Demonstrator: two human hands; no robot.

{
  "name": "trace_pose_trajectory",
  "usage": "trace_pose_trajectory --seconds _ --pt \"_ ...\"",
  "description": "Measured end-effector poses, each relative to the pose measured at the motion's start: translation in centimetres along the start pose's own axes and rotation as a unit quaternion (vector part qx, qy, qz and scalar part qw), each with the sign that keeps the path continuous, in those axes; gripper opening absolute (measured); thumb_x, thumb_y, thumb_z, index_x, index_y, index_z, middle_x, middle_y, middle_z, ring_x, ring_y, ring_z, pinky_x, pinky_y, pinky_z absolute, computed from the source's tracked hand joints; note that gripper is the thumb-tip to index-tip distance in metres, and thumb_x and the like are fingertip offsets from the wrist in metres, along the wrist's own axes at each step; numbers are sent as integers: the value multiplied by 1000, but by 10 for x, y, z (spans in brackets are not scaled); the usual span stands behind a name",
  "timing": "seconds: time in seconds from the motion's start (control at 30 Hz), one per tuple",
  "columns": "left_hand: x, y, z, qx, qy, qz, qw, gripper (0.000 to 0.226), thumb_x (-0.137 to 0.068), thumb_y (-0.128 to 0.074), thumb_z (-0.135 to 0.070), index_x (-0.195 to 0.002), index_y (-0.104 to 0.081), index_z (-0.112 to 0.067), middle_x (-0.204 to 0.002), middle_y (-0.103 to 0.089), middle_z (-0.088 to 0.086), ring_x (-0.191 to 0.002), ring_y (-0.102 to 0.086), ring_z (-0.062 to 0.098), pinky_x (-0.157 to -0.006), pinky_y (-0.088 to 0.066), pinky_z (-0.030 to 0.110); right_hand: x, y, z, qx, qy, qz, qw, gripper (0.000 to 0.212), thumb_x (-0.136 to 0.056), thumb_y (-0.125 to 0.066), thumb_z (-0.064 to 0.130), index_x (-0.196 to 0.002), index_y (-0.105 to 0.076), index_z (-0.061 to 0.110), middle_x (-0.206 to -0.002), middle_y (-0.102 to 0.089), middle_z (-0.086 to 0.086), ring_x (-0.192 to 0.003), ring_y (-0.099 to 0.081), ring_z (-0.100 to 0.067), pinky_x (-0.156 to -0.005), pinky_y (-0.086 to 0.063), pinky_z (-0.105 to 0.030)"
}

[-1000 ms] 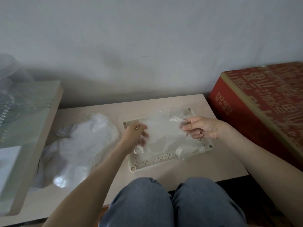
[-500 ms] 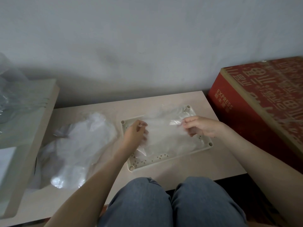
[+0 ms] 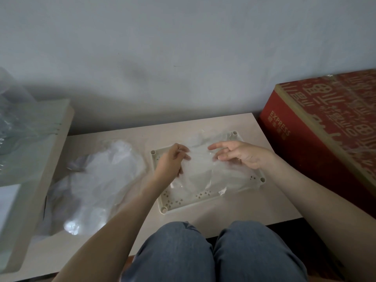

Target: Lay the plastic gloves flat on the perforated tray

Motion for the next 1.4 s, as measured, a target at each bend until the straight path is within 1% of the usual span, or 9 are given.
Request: trace_pose_trajectory --seconds 0.23,0.4,0.53,0.7,0.93,1.03,1.2,1.27,1.4 --pt "2 6 -10 -139 -100 -44 984 19 -101 -42 -14 -104 -61 -14 -82 -66 -7 -67 -54 3 -61 -35 14 3 10 5 -7 7 -38 999 28 -90 -59 5 -118 -59 12 -74 -56 6 -64 -53 -1 -63 -40 -16" --pt "4 9 -13 -143 -127 -62 980 21 -102 -42 -16 -108 -61 -12 -82 -66 -8 -80 -56 11 -68 -30 16 4 13 6 20 -5 -42 999 12 -90 -60 5 -97 -65 12 -86 -61 7 -81 -55 0 -71 -41 -12" --pt "4 8 -9 -142 -103 -68 982 22 -103 -39 -17 -110 -60 -13 -85 -67 -6 -70 -50 0 -66 -29 18 2 19 3 42 -15 -58 997 12 -88 -63 11 -77 -63 15 -68 -63 13 -74 -49 -5 -73 -34 -20" --pt "3 3 4 -97 -61 -74 991 21 -103 -38 -17 -109 -58 -14 -85 -65 -6 -58 -48 3 -59 -40 27 -3 25 1 8 0 -106 994 17 -90 -61 18 -74 -56 18 -80 -62 7 -76 -56 -1 -85 -35 -26" --pt "-7 -1 26 -100 35 -82 991 19 -102 -37 -19 -105 -55 -12 -85 -62 -2 -83 -57 18 -70 -39 28 -6 34 -2 -41 26 -148 988 16 -92 -58 13 -76 -55 10 -79 -62 -6 -75 -65 -20 -81 -48 -26" --pt "-8 -4 30 -198 47 -66 977 17 -101 -37 -20 -101 -52 -11 -93 -65 9 -84 -57 26 -69 -39 32 -11 37 -7 -36 21 -215 976 13 -90 -62 13 -79 -57 9 -74 -63 -6 -70 -61 -19 -77 -48 -29" --pt "-3 -9 20 -350 -108 -142 920 37 -93 -51 -13 -129 -50 -6 -131 -52 15 -117 -46 36 -100 -36 43 -20 29 -12 154 13 -310 938 15 -88 -60 18 -79 -54 7 -71 -67 -7 -57 -61 -20 -56 -50 -31" --pt "-1 -11 15 -398 -164 -165 888 49 -86 -61 -12 -133 -48 -11 -140 -46 16 -120 -46 36 -100 -39 49 -25 25 -14 155 24 -319 935 18 -88 -60 18 -84 -52 2 -70 -67 -10 -55 -61 -23 -55 -52 -35" --pt "3 -18 12 -462 -304 -88 829 61 -75 -66 -7 -133 -52 -18 -148 -40 15 -136 -32 32 -112 -24 50 -33 20 -9 195 25 -330 923 21 -90 -61 23 -84 -50 6 -77 -67 -13 -50 -59 -21 -46 -45 -25"
Point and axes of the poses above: each hand's wrist, its own x-axis away from the middle knuckle, its own y-axis out of the back of the hand, z = x × y, the point moved 3 cm from there along -x, towards the middle knuckle
